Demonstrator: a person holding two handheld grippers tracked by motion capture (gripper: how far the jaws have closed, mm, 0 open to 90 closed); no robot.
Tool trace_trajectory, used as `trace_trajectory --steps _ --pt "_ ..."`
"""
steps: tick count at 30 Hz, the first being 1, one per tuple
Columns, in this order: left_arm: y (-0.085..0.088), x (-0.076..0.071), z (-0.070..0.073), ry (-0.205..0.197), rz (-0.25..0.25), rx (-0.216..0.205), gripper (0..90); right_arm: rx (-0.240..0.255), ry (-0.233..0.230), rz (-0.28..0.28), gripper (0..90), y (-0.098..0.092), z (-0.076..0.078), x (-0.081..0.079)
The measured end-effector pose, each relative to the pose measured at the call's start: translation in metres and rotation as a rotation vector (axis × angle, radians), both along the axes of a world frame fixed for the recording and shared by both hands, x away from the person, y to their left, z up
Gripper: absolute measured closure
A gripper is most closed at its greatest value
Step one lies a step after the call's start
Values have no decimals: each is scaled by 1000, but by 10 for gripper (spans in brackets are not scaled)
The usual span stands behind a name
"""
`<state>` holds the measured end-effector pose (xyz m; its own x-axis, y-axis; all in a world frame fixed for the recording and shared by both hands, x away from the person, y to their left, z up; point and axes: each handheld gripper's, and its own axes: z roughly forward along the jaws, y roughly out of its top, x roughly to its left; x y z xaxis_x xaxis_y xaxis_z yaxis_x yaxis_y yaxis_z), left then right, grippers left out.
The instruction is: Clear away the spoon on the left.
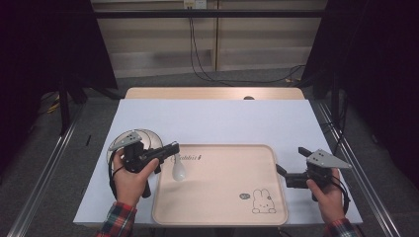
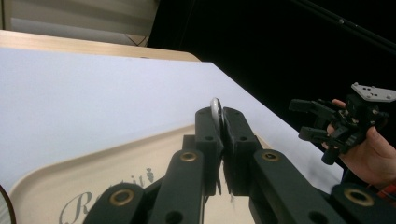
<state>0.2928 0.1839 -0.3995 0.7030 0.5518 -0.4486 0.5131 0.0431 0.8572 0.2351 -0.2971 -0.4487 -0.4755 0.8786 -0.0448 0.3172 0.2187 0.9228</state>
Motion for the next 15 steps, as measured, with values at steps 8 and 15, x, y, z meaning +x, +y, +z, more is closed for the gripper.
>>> trace_trajectory --steps 8,15 --pt "0 -4 -7 24 -14 12 858 -7 5 0 7 1 -1 0" --pt "0 -8 -10 23 -15 23 858 -4 -2 -2 9 0 0 0"
